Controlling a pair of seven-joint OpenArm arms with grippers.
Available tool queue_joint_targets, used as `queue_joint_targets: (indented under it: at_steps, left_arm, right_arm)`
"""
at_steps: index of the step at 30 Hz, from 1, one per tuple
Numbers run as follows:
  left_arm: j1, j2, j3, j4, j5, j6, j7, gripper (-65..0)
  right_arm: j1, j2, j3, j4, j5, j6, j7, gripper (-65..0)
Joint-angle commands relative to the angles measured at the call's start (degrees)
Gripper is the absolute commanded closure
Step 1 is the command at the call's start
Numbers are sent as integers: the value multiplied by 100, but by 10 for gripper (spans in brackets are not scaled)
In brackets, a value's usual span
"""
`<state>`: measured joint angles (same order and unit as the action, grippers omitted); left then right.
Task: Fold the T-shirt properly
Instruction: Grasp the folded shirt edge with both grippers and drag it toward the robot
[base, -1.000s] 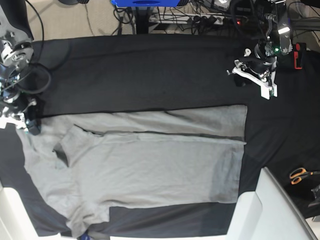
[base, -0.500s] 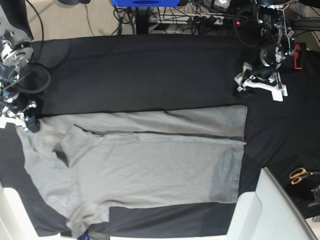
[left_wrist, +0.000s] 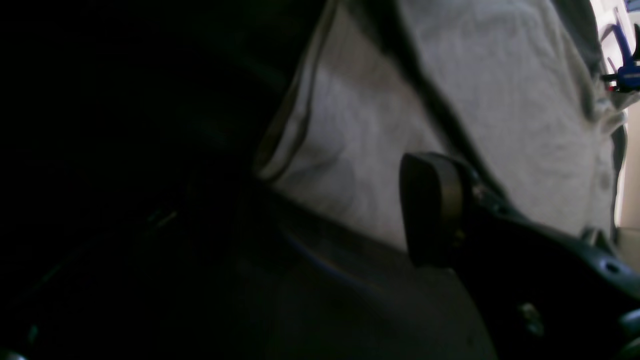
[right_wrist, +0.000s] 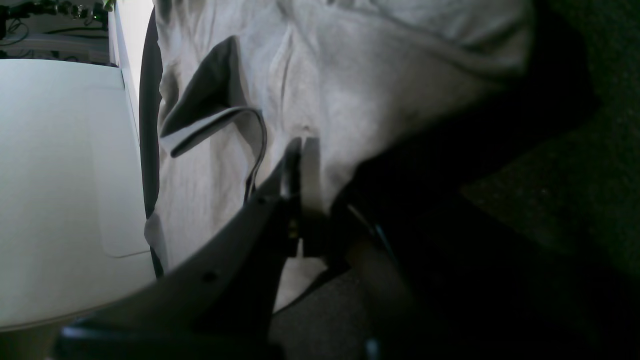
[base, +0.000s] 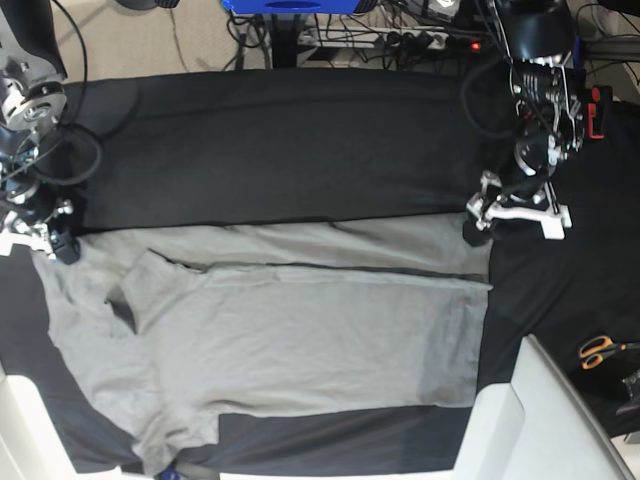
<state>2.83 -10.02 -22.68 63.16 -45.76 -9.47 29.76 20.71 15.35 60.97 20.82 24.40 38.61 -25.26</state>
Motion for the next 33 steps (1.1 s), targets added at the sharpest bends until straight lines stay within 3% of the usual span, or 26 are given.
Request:
queue_joint_targets:
  at_steps: [1,13,19,21,23,27,33]
  left_arm:
    - [-50,-13,30,-105,61,90,211,-487]
    - [-252,242,39,-228,61,90,176,-487]
    - [-252,268,48,-298,61,90,-316,-477]
    - [-296,286,48,-412,61,90,-334,-421]
    - [-340,286,48,-588,61,82,-343,-306]
    - [-604,259,250,-984,61,82,-343,0]
    - [-534,145,575,-720,61,99,-299,0]
  right_arm:
    - [61,113,-9,59,61,55,16,-5]
    - [61,113,-9,59,61,55,16,-5]
    - [61,113,-18,68,61,55,16,-5]
    - [61,113,-18,68,61,55,16,-5]
    - [61,113,-18,68,61,55,16,-5]
    - [61,113,-18,68,61,55,16,-3]
    - [61,130,-27,94,52,55,16,-2]
